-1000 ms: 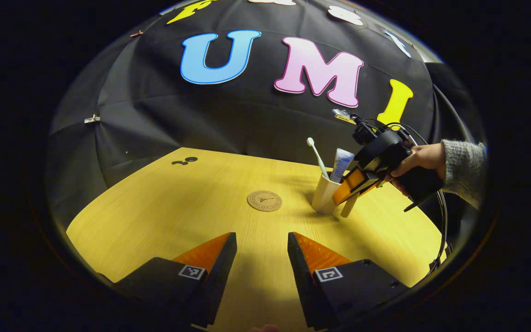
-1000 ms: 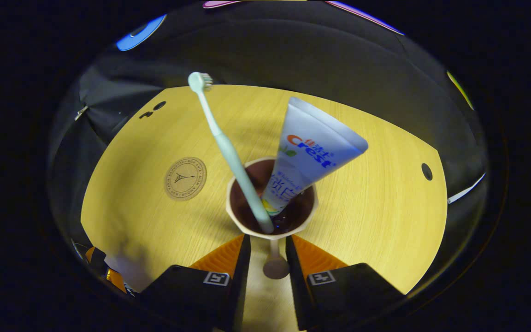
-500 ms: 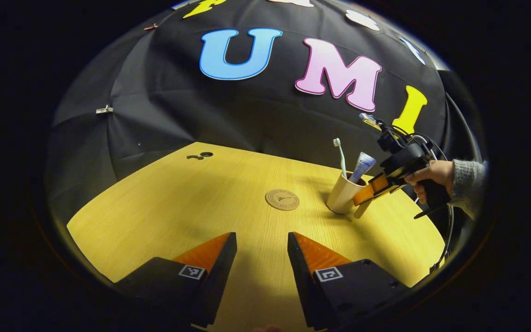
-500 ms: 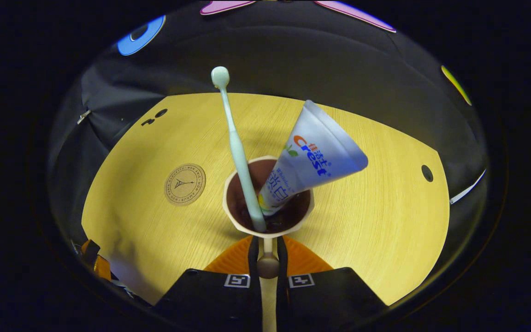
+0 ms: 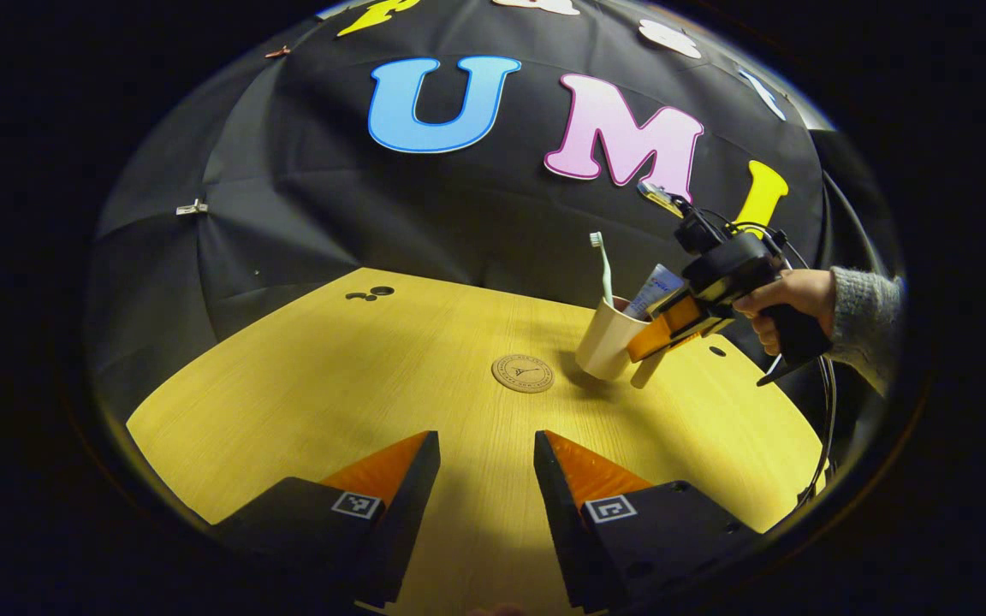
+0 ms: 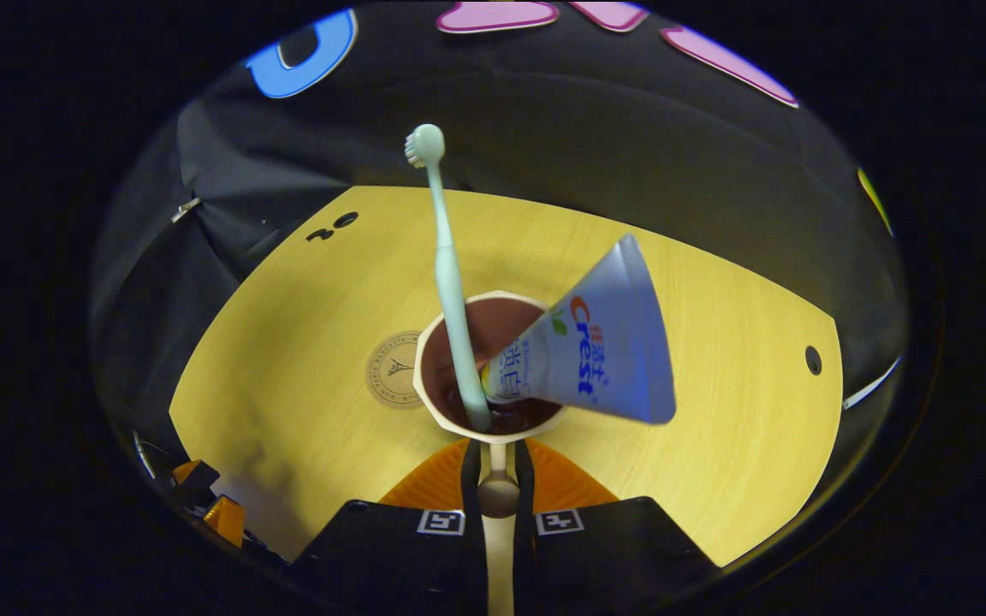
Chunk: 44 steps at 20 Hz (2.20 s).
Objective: Put the toothbrush and toothpaste on the desktop into the cup, then pick up the cup and place it on the coaster on the desktop.
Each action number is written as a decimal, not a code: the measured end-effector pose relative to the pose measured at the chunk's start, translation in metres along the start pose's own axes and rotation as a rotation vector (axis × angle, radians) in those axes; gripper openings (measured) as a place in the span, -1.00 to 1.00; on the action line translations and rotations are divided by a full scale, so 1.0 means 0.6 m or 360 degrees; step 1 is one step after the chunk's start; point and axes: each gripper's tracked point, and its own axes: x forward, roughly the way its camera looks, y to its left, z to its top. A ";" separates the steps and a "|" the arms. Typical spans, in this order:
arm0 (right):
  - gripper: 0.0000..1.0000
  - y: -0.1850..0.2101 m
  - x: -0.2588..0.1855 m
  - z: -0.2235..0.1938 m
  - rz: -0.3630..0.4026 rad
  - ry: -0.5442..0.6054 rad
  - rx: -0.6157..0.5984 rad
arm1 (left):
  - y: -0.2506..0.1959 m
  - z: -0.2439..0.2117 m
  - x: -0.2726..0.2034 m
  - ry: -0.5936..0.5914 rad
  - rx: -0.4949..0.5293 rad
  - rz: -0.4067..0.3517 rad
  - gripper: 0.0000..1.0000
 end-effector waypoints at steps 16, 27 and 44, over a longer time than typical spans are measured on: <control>-0.70 0.106 0.058 0.028 0.0067 0.0155 -0.0254 | 0.100 -0.032 -0.042 0.0001 -0.0076 0.0174 0.43; -0.49 0.108 0.061 0.022 0.0044 0.0215 -0.0262 | 0.100 -0.028 -0.042 -0.0022 -0.0095 0.0189 0.43; 0.24 0.070 -0.088 0.072 0.0116 -0.0371 0.0050 | 0.054 0.068 -0.038 -0.0069 0.0008 0.0117 0.55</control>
